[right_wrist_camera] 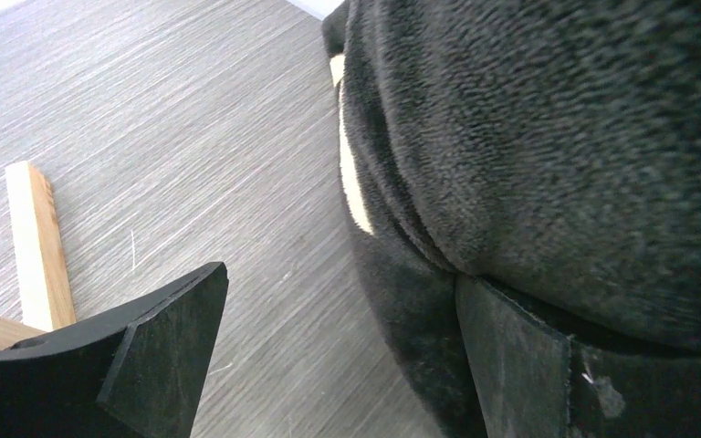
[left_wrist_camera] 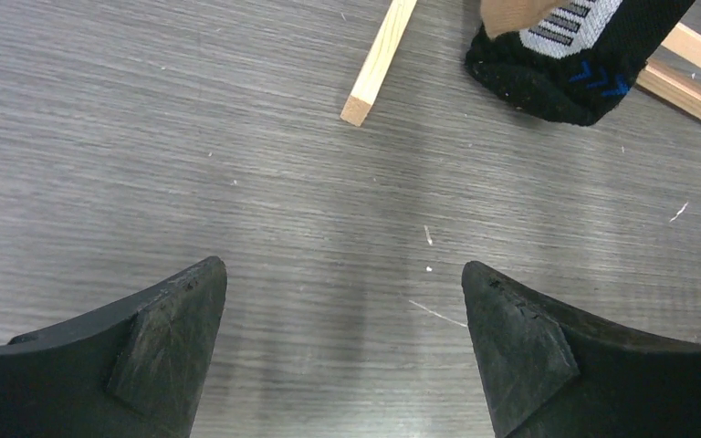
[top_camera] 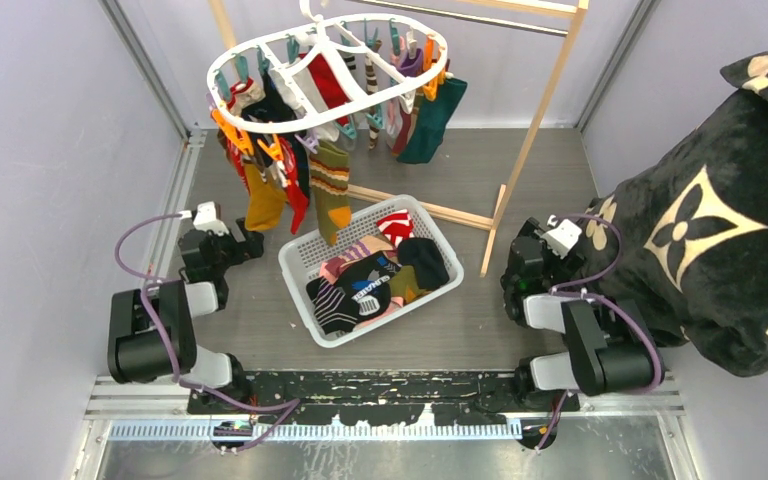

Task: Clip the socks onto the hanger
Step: Reset both arms

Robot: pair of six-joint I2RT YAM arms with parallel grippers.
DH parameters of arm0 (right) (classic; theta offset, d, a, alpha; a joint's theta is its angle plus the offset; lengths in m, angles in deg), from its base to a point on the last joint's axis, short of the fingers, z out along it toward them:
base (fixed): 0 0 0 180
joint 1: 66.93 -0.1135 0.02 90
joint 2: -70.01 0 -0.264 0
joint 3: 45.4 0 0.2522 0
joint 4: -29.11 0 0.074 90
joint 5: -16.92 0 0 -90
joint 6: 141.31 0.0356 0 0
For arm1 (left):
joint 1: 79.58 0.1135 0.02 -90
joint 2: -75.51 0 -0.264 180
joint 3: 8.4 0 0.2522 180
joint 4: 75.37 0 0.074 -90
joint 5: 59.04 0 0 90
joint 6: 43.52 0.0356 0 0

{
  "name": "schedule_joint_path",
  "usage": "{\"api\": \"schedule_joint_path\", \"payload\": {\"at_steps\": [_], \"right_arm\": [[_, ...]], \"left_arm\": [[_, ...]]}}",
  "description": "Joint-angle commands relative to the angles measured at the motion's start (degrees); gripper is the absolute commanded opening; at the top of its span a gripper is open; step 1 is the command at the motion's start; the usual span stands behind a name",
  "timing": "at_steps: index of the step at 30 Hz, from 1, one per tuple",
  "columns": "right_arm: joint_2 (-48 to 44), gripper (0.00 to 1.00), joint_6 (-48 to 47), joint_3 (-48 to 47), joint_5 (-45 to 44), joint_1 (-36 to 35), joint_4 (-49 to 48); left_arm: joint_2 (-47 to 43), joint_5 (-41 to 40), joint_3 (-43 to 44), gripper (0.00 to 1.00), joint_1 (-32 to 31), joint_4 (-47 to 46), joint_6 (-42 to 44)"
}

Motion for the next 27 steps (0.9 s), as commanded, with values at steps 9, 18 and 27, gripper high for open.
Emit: {"api": "schedule_joint_path", "payload": {"at_steps": [9, 18, 27], "right_arm": [[15.25, 1.0, -7.71, 0.3, 23.67, 1.92, -24.67], [13.53, 1.0, -4.19, -5.48, 27.75, 5.81, -10.8], [13.65, 1.0, -4.24, -5.61, 27.8, 5.83, -10.4]], "left_arm": [[8.7, -9.86, -4.45, 1.0, -10.56, -27.51, 8.69], [7.88, -10.01, 1.03, 1.0, -11.83, -15.01, 10.03], [7.8, -9.93, 1.11, 1.0, -11.87, -14.72, 10.05]]}}
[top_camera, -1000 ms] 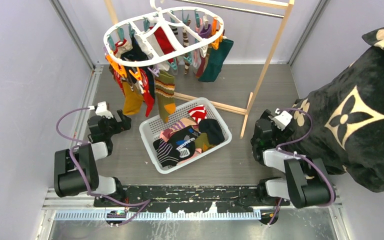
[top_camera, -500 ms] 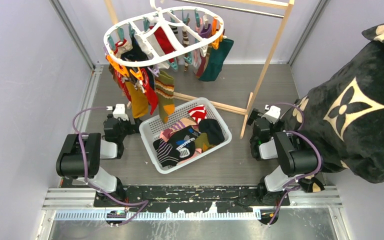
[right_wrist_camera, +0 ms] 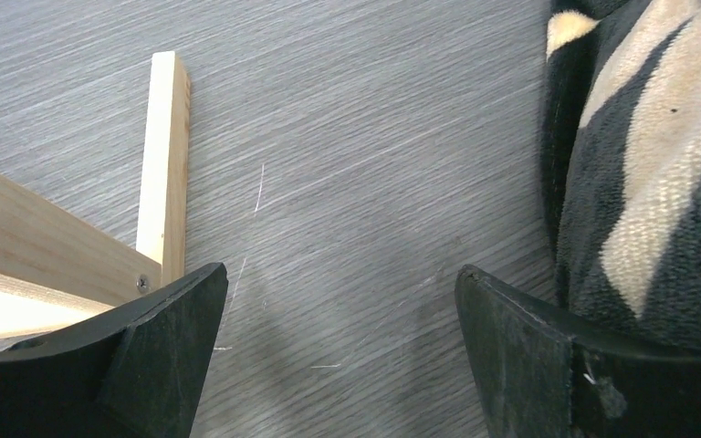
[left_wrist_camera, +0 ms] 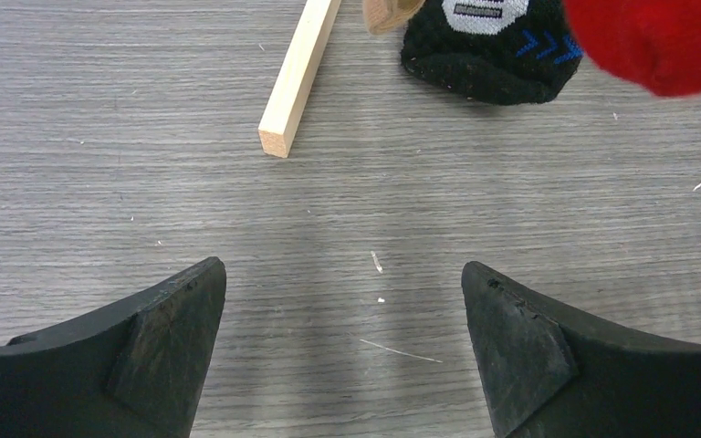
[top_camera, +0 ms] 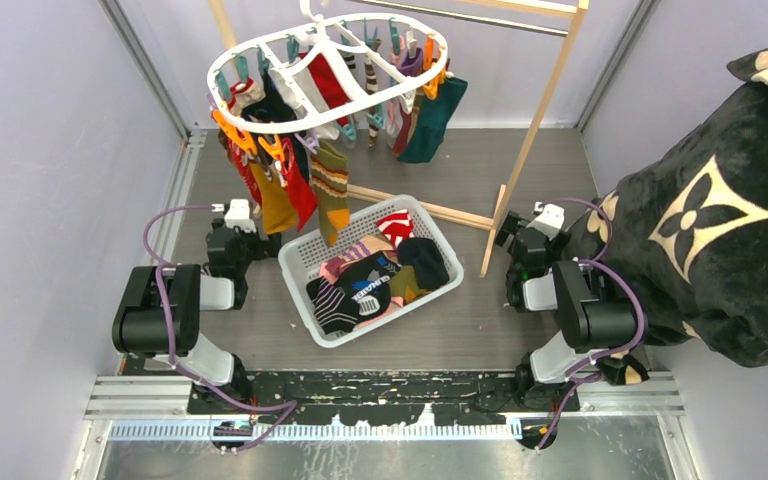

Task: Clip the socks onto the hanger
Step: Reset both arms

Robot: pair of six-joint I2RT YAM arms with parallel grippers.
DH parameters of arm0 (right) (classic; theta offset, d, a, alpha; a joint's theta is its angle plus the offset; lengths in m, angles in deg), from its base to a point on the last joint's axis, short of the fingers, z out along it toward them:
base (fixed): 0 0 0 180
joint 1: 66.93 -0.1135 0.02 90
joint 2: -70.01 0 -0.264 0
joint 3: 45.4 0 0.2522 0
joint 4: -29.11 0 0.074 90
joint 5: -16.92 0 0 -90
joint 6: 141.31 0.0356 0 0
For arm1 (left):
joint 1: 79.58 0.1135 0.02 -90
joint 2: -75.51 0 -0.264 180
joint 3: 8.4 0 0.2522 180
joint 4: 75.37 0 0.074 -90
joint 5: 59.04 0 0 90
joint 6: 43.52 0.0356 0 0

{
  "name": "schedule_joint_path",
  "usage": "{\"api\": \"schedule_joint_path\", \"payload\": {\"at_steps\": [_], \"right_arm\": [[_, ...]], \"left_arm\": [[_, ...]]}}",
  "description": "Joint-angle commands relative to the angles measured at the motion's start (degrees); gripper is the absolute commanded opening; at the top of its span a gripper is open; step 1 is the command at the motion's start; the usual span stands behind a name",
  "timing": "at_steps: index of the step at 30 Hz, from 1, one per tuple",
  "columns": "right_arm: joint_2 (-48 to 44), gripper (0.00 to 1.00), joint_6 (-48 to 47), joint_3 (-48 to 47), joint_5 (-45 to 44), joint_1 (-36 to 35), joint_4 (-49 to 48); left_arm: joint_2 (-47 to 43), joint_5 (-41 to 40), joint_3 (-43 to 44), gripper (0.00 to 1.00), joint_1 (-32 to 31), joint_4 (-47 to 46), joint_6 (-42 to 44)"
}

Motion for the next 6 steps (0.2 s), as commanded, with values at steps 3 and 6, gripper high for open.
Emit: {"api": "schedule_joint_path", "payload": {"at_steps": [3, 6], "right_arm": [[-1.09, 1.0, 0.57, -1.34, 0.83, 0.25, -1.3], [-1.23, 1.0, 0.58, -1.26, 0.79, 0.3, -1.28]], "left_arm": [[-0.73, -0.97, 0.89, 1.0, -0.3, -2.37, 1.35], [-0.75, -0.97, 0.89, 1.0, -0.31, -2.37, 1.37]]}}
